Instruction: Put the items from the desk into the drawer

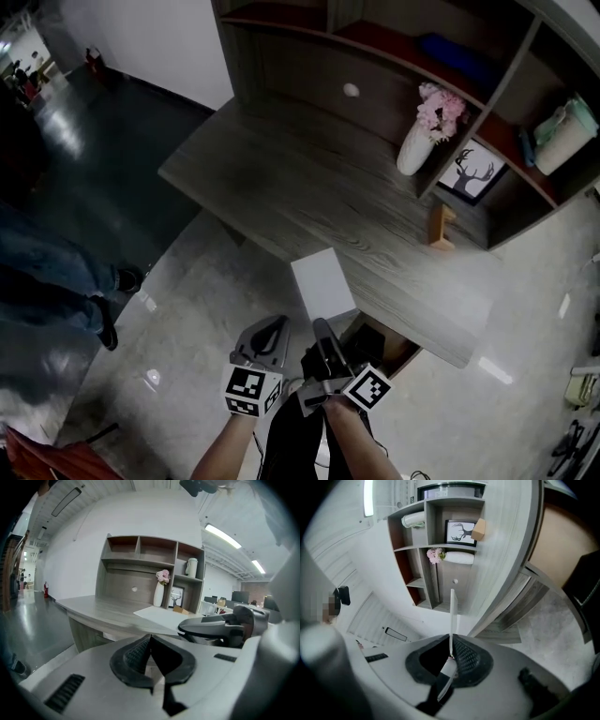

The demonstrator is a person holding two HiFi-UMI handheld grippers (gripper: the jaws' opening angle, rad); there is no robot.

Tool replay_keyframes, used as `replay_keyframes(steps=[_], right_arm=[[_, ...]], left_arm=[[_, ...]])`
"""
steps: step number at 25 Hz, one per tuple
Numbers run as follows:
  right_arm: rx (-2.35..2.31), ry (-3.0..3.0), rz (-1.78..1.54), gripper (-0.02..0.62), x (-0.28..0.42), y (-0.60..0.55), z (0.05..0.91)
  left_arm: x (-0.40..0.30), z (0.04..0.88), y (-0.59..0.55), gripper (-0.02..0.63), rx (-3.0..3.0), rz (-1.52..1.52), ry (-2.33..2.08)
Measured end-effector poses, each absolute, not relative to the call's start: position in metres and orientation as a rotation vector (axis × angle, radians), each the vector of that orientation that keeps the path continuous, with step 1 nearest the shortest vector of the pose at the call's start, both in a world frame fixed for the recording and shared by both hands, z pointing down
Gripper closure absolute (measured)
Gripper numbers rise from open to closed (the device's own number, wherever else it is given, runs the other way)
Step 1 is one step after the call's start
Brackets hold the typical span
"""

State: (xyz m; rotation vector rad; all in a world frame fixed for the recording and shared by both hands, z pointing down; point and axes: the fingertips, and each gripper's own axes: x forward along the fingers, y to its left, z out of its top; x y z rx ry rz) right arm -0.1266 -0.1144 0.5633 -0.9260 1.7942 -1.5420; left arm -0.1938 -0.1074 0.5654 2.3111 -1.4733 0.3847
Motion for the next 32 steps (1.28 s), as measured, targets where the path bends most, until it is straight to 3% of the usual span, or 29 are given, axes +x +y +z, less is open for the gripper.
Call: replay_keyframes(steps=[32], right_arm=[[-1.193,1.597,-1.382,0.571,0.013,0.01,0.596]], left_arm=[[-0.048,0.6,-0.053,0.595,2.526,0.488,-0.976]])
